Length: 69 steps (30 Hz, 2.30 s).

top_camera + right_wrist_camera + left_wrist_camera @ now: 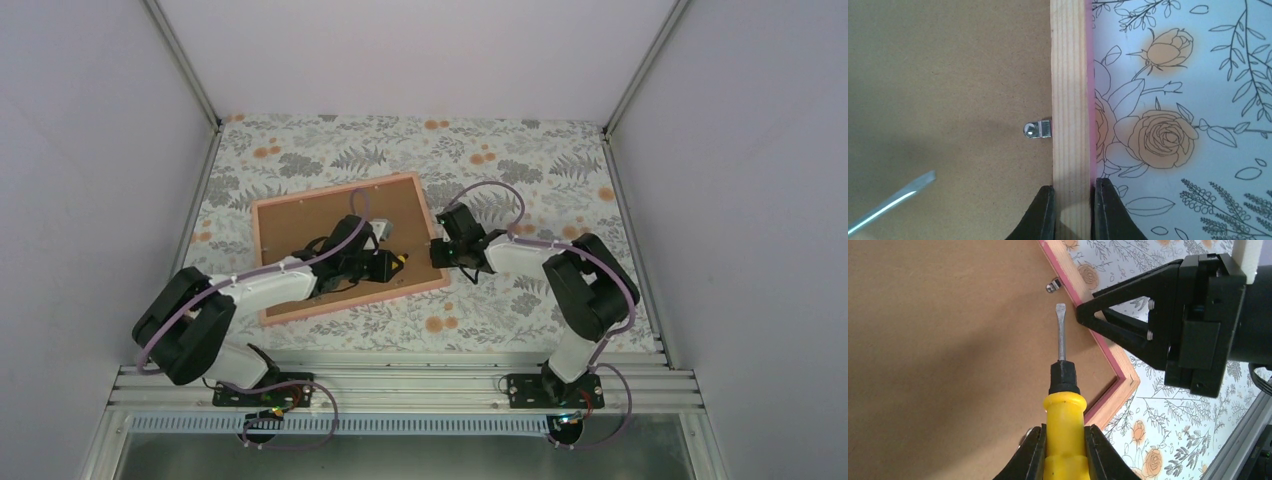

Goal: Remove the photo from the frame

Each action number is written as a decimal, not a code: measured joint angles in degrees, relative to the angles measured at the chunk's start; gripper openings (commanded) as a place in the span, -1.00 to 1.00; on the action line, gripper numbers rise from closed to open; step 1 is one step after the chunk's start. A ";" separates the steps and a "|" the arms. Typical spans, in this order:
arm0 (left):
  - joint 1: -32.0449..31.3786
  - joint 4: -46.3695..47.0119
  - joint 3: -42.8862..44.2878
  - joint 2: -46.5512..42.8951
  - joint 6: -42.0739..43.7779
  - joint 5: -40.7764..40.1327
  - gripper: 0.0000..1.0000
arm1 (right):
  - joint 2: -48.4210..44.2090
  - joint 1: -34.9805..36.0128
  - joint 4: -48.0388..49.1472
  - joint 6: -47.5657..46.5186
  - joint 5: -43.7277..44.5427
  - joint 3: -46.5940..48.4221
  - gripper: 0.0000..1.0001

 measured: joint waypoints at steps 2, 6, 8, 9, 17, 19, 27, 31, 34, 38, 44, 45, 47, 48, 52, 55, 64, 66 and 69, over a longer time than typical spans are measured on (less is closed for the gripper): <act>-0.31 0.87 0.50 1.44 0.09 0.39 -0.95 | -0.61 0.15 0.66 0.63 -0.07 -0.96 -0.92; -0.68 2.32 0.83 4.17 0.20 1.11 -0.95 | -1.14 0.39 1.57 1.40 0.00 -1.92 -0.92; -0.72 2.73 0.90 5.11 0.20 1.31 -0.95 | -1.20 0.39 1.97 1.60 0.00 -2.14 -0.92; -0.72 2.99 0.90 5.60 0.20 1.42 -0.95 | -1.22 0.39 2.03 1.66 0.00 -2.21 -0.92; -0.72 3.93 1.25 7.58 0.20 1.75 -0.95 | -1.22 0.44 2.19 1.84 0.00 -2.25 -0.92; -0.72 4.57 1.31 8.13 0.20 1.81 -0.95 | -1.22 0.44 2.19 1.84 0.00 -2.25 -0.92; -0.83 7.30 1.88 10.38 0.20 1.86 -0.95 | -1.22 0.44 2.25 1.86 0.00 -2.29 -0.92; -0.83 8.50 2.21 11.37 0.20 2.08 -0.95 | -1.22 0.46 2.29 1.88 -0.02 -2.34 -0.92; -0.83 9.22 2.54 12.11 0.17 2.21 -0.95 | -1.22 0.46 2.34 1.88 -0.02 -2.34 -0.92; -0.83 10.01 2.86 12.94 0.17 2.25 -0.95 | -1.22 0.46 2.36 1.88 -0.02 -2.34 -0.92; -0.83 10.91 3.45 13.94 0.17 1.70 -0.95 | -1.18 0.46 2.36 1.88 -0.07 -2.34 -0.92; -0.98 11.10 3.48 14.10 0.15 1.42 -0.95 | -1.18 0.46 2.36 1.88 -0.04 -2.34 -0.92; -1.11 11.30 3.48 14.23 0.04 1.03 -0.95 | -1.18 0.46 2.36 1.88 -0.07 -2.34 -0.92; -1.16 11.37 3.48 14.23 -0.04 0.87 -0.95 | -1.18 0.46 2.36 1.88 -0.07 -2.34 -0.92; -1.49 12.50 2.89 14.19 -0.76 -0.17 -0.95 | -1.14 0.48 2.51 1.88 -0.02 -2.34 -0.92; -1.70 14.25 1.90 14.10 -1.79 -1.25 -0.95 | -0.94 0.61 3.37 2.05 0.02 -2.36 -0.92; -3.13 19.76 -1.88 12.98 -5.40 -5.75 -0.95 | -0.72 1.29 5.68 3.21 -0.17 -3.08 -0.92; -3.58 20.39 -2.43 12.68 -6.29 -7.21 -0.95 | -0.72 1.57 6.21 3.43 -0.26 -3.30 -0.92; -4.24 20.90 -2.97 12.24 -7.63 -9.86 -0.95 | -0.72 1.84 6.75 3.67 -0.48 -3.56 -0.92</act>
